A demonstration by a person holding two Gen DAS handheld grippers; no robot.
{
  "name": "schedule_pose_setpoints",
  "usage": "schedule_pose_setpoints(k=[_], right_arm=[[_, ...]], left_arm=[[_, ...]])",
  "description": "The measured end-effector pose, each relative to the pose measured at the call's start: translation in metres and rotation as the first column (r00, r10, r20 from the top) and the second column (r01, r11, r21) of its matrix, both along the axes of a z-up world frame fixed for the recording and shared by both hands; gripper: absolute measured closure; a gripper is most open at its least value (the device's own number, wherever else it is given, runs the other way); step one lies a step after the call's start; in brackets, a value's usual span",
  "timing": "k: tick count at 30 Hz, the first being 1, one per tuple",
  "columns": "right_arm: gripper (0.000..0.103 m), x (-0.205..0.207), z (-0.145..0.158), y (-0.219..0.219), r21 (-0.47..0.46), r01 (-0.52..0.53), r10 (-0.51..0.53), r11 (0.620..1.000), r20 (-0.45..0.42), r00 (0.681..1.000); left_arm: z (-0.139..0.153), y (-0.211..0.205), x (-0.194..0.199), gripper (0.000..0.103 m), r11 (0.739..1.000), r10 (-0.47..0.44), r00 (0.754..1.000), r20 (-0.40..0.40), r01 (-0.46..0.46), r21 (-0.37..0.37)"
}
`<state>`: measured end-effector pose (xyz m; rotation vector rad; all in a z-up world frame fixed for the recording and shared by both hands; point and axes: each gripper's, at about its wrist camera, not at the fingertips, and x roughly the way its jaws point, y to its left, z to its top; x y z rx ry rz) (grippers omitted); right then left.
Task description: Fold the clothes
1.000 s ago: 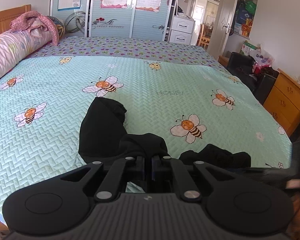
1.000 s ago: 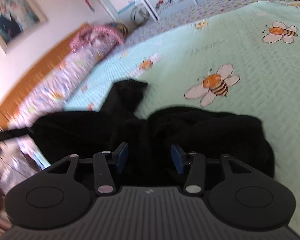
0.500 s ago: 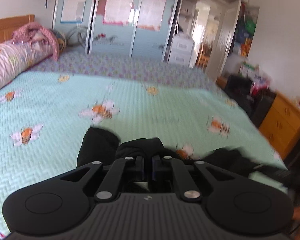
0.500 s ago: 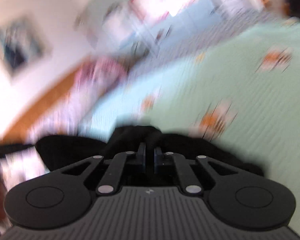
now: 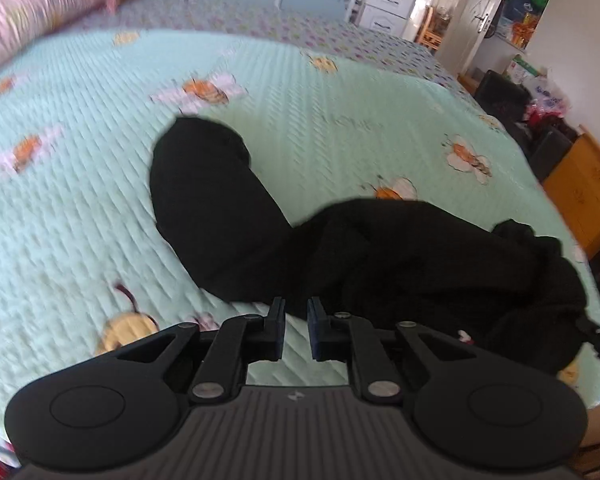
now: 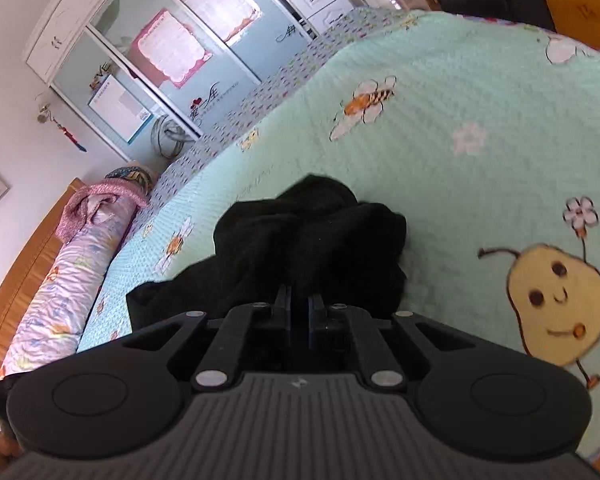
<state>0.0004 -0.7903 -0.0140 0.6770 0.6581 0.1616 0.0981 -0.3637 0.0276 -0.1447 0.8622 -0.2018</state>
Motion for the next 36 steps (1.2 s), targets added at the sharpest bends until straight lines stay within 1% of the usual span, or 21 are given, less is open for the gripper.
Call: schedule_pose_setpoints(k=[2,3,4,5,6,7,9,11,14,16,20,24,27,28,30,31,32,33,34,35,36], right_arm=[[0.094,-0.008,0.001,0.003,0.001,-0.037,0.037,0.999,0.013,0.999],[0.094,-0.011,0.004,0.006,0.005,-0.065,0.065,0.998,0.026,0.998],[0.094,-0.013,0.006,0.009,0.011,-0.090,0.090,0.996,0.037,0.995],[0.094,-0.017,0.007,0.010,0.018,-0.113,0.112,0.993,0.041,0.993],[0.094,-0.021,0.004,0.010,0.022,-0.128,0.127,0.992,0.035,0.991],[0.094,-0.022,0.001,0.012,0.018,-0.130,0.129,0.991,0.022,0.991],[0.094,-0.025,-0.006,0.014,0.003,-0.119,0.119,0.993,-0.006,0.993],[0.094,-0.028,-0.013,0.012,0.024,-0.103,0.103,0.994,-0.026,0.994],[0.094,-0.030,-0.015,0.014,0.019,-0.096,0.097,0.995,-0.033,0.995],[0.094,-0.031,-0.013,0.019,-0.007,-0.101,0.101,0.995,-0.029,0.994],[0.094,-0.033,-0.015,0.027,-0.067,-0.126,0.125,0.990,-0.030,0.992],[0.094,-0.035,-0.020,0.029,-0.084,-0.132,0.130,0.988,-0.034,0.991],[0.094,-0.037,-0.023,0.033,-0.108,-0.136,0.133,0.985,-0.037,0.990],[0.094,-0.038,-0.024,0.035,-0.120,-0.139,0.135,0.983,-0.039,0.990],[0.094,-0.039,-0.025,0.041,-0.154,-0.146,0.142,0.977,-0.041,0.989],[0.094,-0.040,-0.025,0.043,-0.173,-0.149,0.144,0.974,-0.040,0.989],[0.094,-0.040,-0.025,0.046,-0.190,-0.151,0.147,0.970,-0.039,0.988],[0.092,-0.040,-0.025,0.048,-0.207,-0.155,0.150,0.966,-0.038,0.988],[0.089,-0.040,-0.025,0.048,-0.217,-0.151,0.147,0.964,-0.035,0.988],[0.089,-0.041,-0.023,0.045,-0.217,-0.140,0.137,0.966,-0.029,0.990],[0.088,-0.042,-0.022,0.042,-0.217,-0.128,0.126,0.968,-0.023,0.992]], left_arm=[[0.001,-0.008,0.001,0.086,0.999,-0.036,0.999,0.000,0.036,-0.020],[0.002,-0.012,0.001,0.077,0.998,-0.054,0.999,0.000,0.054,-0.030],[0.002,-0.016,0.001,0.061,0.997,-0.073,0.997,0.001,0.072,-0.041],[0.003,-0.020,0.002,0.052,0.995,-0.091,0.996,0.001,0.091,-0.051],[0.003,-0.024,0.002,0.041,0.992,-0.109,0.994,0.002,0.109,-0.061],[0.004,-0.028,0.002,0.039,0.989,-0.127,0.992,0.003,0.127,-0.071],[-0.007,-0.041,0.019,0.039,0.983,-0.123,0.991,-0.060,0.113,-0.148],[-0.018,-0.054,0.036,0.039,0.970,-0.123,0.985,-0.125,0.093,-0.224],[-0.035,-0.074,0.062,0.039,0.944,-0.118,0.966,-0.230,0.037,-0.328],[-0.042,-0.088,0.077,0.039,0.931,-0.118,0.953,-0.278,0.009,-0.366],[-0.047,-0.114,0.099,0.039,0.917,-0.093,0.925,-0.368,-0.065,-0.394],[-0.053,-0.130,0.114,0.039,0.919,-0.057,0.892,-0.448,-0.128,-0.372],[-0.056,-0.138,0.123,0.039,0.905,-0.033,0.874,-0.485,-0.181,-0.386],[-0.057,-0.140,0.126,0.039,0.900,-0.018,0.869,-0.494,-0.201,-0.387],[-0.059,-0.146,0.131,0.037,0.898,-0.001,0.870,-0.493,-0.216,-0.384],[-0.060,-0.150,0.134,0.037,0.902,0.004,0.869,-0.495,-0.216,-0.373],[-0.065,-0.154,0.137,0.038,0.911,-0.001,0.867,-0.499,-0.205,-0.358],[-0.071,-0.157,0.138,0.047,0.925,-0.008,0.865,-0.502,-0.184,-0.332],[-0.074,-0.157,0.135,0.081,0.937,-0.002,0.870,-0.493,-0.170,-0.305],[-0.077,-0.157,0.132,0.097,0.948,0.004,0.876,-0.483,-0.157,-0.277],[-0.078,-0.153,0.127,0.100,0.944,-0.009,0.888,-0.460,-0.144,-0.296]])
